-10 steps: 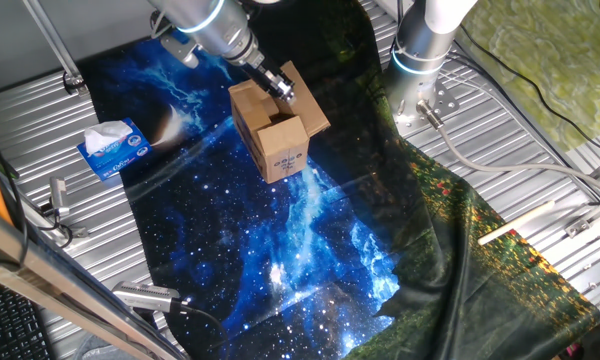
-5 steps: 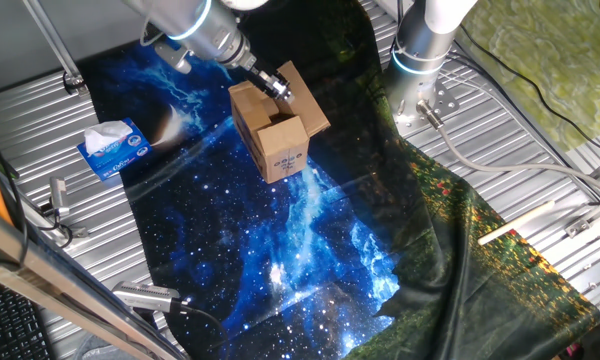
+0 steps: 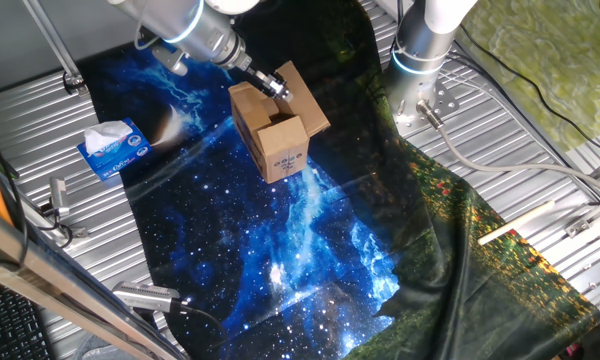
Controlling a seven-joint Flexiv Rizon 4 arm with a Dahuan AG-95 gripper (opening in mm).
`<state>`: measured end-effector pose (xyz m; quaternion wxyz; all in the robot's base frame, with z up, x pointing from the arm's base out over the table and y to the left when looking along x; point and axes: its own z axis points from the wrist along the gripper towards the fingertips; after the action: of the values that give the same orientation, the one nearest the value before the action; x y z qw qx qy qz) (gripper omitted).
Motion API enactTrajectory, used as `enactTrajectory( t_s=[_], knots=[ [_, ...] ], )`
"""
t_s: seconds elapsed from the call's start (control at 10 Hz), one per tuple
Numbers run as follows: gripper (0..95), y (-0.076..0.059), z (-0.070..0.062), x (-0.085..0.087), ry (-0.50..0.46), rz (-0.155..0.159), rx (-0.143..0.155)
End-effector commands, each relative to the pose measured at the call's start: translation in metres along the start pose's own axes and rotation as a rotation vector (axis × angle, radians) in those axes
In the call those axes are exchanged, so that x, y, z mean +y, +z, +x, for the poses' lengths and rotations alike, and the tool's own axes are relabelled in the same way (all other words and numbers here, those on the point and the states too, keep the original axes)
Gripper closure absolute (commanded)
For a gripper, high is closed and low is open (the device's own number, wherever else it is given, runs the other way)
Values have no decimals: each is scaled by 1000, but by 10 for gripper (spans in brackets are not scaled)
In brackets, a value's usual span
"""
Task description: Cover the box
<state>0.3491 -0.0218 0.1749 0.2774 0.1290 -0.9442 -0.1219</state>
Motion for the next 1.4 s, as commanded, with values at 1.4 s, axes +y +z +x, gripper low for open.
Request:
enactTrajectory(
  t_s=[1.4],
  knots=[
    [950, 3, -1, -4, 12, -11, -4]
  ],
)
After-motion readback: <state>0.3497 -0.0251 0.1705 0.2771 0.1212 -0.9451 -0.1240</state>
